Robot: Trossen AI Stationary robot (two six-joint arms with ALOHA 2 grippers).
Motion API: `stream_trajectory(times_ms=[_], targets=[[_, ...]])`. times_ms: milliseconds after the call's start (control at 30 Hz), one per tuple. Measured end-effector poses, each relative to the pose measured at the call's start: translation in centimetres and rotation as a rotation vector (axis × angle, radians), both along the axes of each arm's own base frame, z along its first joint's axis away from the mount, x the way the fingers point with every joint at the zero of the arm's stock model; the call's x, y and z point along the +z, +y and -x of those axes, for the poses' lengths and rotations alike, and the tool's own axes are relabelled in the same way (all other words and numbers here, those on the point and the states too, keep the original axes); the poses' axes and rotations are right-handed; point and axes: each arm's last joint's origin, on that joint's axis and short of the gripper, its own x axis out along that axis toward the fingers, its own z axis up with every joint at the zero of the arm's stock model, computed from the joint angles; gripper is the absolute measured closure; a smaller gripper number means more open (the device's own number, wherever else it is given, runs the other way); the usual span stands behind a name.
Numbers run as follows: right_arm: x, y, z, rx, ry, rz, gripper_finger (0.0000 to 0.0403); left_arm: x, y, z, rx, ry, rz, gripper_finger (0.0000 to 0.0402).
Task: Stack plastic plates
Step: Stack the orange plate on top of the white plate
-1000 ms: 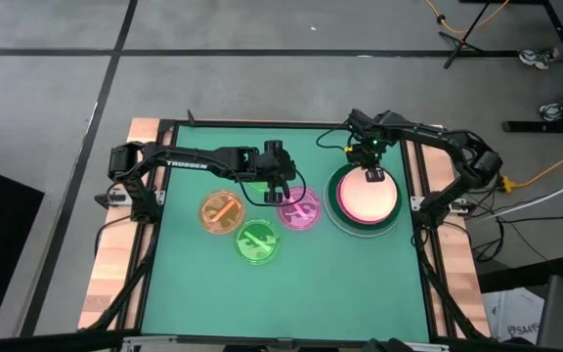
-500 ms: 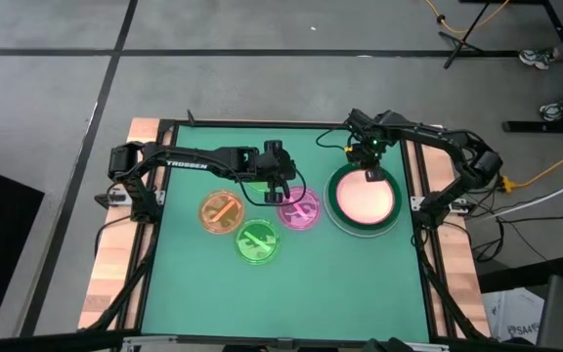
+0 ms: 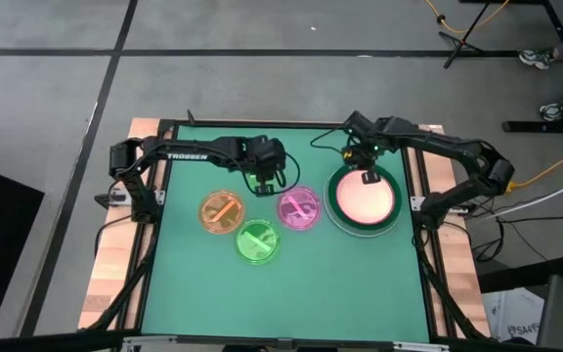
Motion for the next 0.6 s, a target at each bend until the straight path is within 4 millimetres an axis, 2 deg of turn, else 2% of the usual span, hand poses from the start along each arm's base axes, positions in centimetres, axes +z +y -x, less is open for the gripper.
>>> stream_trajectory(times_ms=[333, 467, 600], targets=[[0.3, 4.8, -3.6, 0.154, -0.085, 0.083, 0.0333, -0.9, 0.2, 2.6, 0.008, 0.247, 0.124, 0.0321], [0.4, 6.3, -4.2, 0.170, -0.078, 0.117, 0.0333, -1.3, -0.2, 3.4, -0.054, 0.335, 0.203, 0.0321], [0.3, 7.3, -4.3, 0.198, -0.053, 0.126, 0.0333, -2.7, -0.8, 4.4, -0.135, 0.403, 0.297, 0.0321]])
